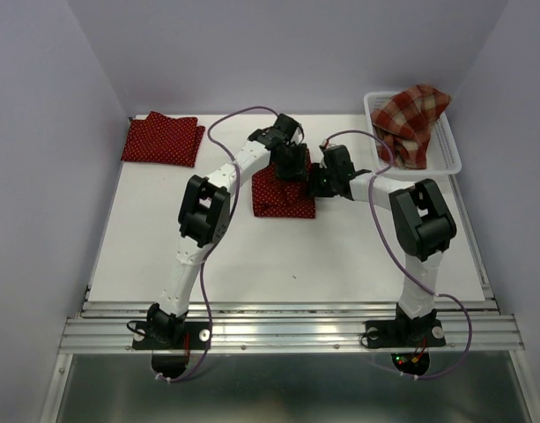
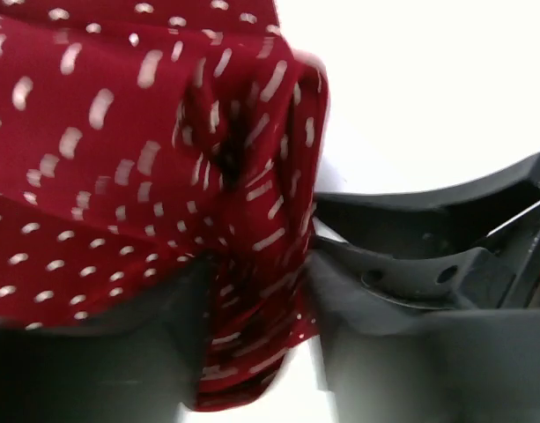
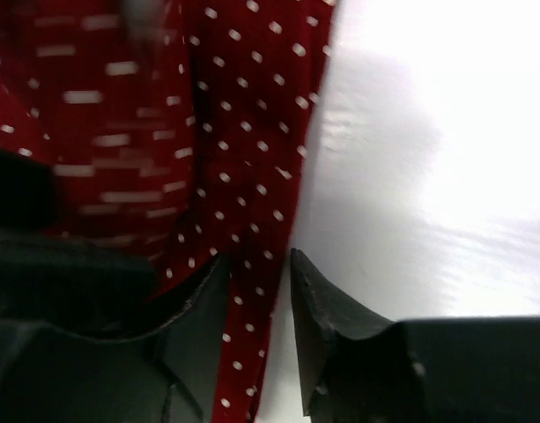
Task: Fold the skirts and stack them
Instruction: Fold the skirt
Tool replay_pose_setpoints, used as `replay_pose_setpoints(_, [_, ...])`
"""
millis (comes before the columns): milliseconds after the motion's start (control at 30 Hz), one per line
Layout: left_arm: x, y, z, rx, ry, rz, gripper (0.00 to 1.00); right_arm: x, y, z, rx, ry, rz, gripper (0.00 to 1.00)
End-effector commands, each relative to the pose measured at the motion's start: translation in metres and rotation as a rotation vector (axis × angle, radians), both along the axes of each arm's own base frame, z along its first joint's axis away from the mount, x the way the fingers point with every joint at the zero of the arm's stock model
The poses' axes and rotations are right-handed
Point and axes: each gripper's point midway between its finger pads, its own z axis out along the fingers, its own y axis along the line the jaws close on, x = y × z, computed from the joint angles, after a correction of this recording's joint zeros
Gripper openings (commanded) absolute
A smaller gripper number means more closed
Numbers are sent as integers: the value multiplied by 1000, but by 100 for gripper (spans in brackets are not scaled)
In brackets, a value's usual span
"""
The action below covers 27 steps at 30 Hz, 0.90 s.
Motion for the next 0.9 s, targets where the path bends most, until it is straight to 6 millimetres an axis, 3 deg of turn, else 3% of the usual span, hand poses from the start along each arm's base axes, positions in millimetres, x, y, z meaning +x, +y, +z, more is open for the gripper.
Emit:
replay_pose_setpoints(0, [5,-23,64,-126,-108,-56,73,-7,-22,22,-98,-30,-71,43])
replay_pose_setpoints(33, [6,-24,72,-135,-123,-57,77,-7,-25,31,-102,-50,-82,45])
replay_pose_setpoints(67, [6,-25,88,-154,-153,-62,84,-5,-29,52,-101,-97,-102,47])
replay_pose_setpoints(167, [8,-24,123,-190,-220,-62,99,-10,-39,79,-106,-149,-136,58])
replay_pose_setpoints(200, [8,-24,131,-199,-237,-64,99,-12,-45,99,-106,-188,-158,59])
replay_pose_setpoints(333, [7,-14,172,-214,-321,-55,99,-30,-58,124,-109,-224,-177,78])
replay_pose_setpoints(433, [13,5,187,-180,-368,-1,99,-43,-45,145,-44,-256,-88,96])
replay_pose_setpoints(467, [11,16,193,-163,-378,26,99,-46,-39,151,-20,-264,-47,100])
replay_pose_setpoints(533, [22,47,198,-109,-402,124,99,-54,-12,169,86,-292,90,100])
replay_pose_setpoints(600, [19,78,198,-75,-396,196,99,-55,7,185,159,-317,177,100])
replay_pose_setpoints(633, [26,106,200,-60,-397,272,99,-59,21,193,214,-324,248,100])
replay_pose_setpoints(700, [17,142,191,-42,-377,349,99,-66,49,184,222,-295,340,100])
replay_pose_setpoints(733, [12,176,185,-32,-365,435,99,-66,66,193,225,-313,377,100])
replay_pose_setpoints(767, [8,190,183,-32,-362,469,99,-59,73,177,200,-283,381,100])
replay_pose_setpoints(833, [2,226,177,9,-369,582,99,-43,81,177,188,-284,350,100])
replay_pose_setpoints(867, [-8,248,171,29,-361,633,99,-36,85,159,181,-245,338,100])
